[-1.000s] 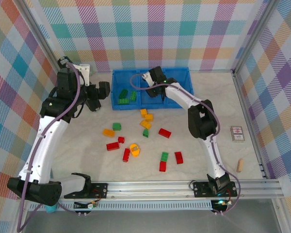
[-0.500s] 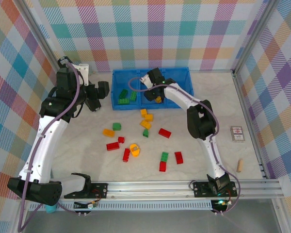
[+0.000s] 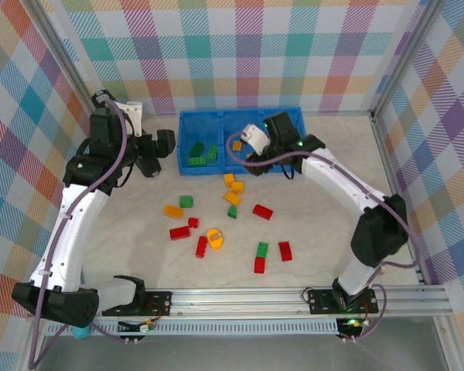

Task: Sort the legos into containers by color
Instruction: Pick up the lego from the center of the table.

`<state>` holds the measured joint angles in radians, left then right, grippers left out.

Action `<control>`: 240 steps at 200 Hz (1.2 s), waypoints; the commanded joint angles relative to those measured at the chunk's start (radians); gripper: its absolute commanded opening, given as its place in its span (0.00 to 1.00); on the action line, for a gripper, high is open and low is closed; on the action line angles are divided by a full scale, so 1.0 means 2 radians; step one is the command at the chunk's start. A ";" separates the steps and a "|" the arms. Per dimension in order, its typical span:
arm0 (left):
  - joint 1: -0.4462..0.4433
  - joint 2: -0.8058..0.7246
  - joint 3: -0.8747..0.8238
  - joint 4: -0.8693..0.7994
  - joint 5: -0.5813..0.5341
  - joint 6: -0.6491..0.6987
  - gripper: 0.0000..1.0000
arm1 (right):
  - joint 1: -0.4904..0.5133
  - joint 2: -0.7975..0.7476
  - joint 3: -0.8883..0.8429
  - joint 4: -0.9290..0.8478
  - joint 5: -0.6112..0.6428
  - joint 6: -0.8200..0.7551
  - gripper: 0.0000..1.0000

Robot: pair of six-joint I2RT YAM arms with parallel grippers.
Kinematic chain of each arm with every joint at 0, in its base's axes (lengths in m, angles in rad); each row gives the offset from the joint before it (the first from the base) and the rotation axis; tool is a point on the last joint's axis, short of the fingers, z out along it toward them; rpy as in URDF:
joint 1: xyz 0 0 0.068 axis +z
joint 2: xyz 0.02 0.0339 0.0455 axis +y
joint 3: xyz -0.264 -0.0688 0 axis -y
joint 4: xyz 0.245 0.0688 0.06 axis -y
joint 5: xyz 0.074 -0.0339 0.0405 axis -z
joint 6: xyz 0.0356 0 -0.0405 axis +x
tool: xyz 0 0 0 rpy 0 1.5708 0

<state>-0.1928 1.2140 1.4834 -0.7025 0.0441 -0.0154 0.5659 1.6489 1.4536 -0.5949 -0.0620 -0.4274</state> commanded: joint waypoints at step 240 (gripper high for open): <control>0.000 -0.010 -0.007 0.018 0.036 -0.012 1.00 | 0.009 0.093 -0.165 0.021 0.023 0.067 0.57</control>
<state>-0.1936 1.2121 1.4757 -0.6960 0.0967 -0.0341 0.5831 1.8114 1.1057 -0.5404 -0.0250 -0.3073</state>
